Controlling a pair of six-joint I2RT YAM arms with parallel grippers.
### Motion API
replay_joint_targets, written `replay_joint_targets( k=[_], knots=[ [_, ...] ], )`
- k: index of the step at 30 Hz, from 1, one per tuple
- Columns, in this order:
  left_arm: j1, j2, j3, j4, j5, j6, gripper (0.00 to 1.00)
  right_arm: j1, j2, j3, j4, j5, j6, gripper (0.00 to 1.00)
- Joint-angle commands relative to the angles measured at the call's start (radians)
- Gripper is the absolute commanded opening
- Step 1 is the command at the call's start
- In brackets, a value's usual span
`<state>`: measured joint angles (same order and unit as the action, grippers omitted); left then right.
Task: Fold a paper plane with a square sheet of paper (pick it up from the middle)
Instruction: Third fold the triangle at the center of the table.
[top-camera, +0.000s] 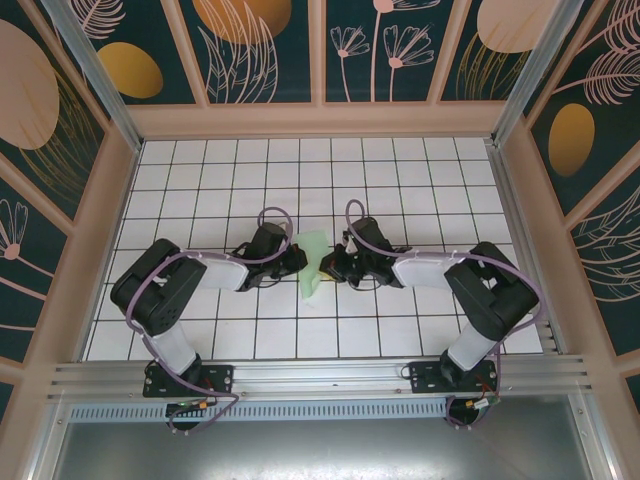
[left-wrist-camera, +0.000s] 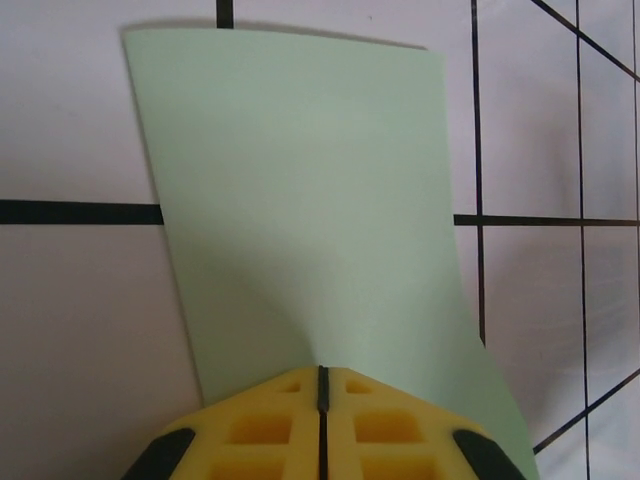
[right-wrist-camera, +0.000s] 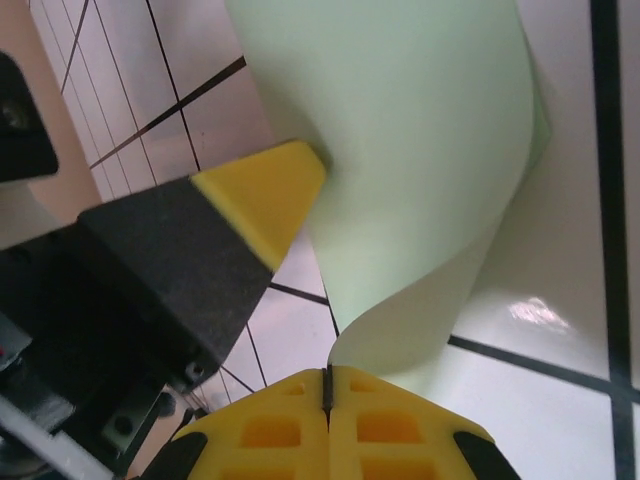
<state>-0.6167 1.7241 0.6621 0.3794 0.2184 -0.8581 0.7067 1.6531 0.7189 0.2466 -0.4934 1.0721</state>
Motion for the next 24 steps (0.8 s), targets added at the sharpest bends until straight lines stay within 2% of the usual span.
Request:
replay_joint_targets(
  k=[1, 6, 13, 24],
  knots=[
    [-0.003, -0.084, 0.043, -0.021, -0.062, 0.037, 0.12, 0.010, 0.041, 0.032, 0.023, 0.012, -0.021, 0.00],
    [0.007, -0.071, 0.091, -0.084, -0.127, 0.039, 0.11, 0.014, 0.073, 0.051, 0.035, 0.015, -0.025, 0.00],
    [0.008, 0.042, 0.105, -0.087, -0.116, -0.001, 0.05, 0.020, 0.107, 0.063, 0.072, 0.019, -0.033, 0.00],
    [0.009, 0.076, 0.085, -0.115, -0.131, -0.019, 0.01, 0.022, 0.137, 0.048, 0.171, 0.001, 0.002, 0.00]
  ],
)
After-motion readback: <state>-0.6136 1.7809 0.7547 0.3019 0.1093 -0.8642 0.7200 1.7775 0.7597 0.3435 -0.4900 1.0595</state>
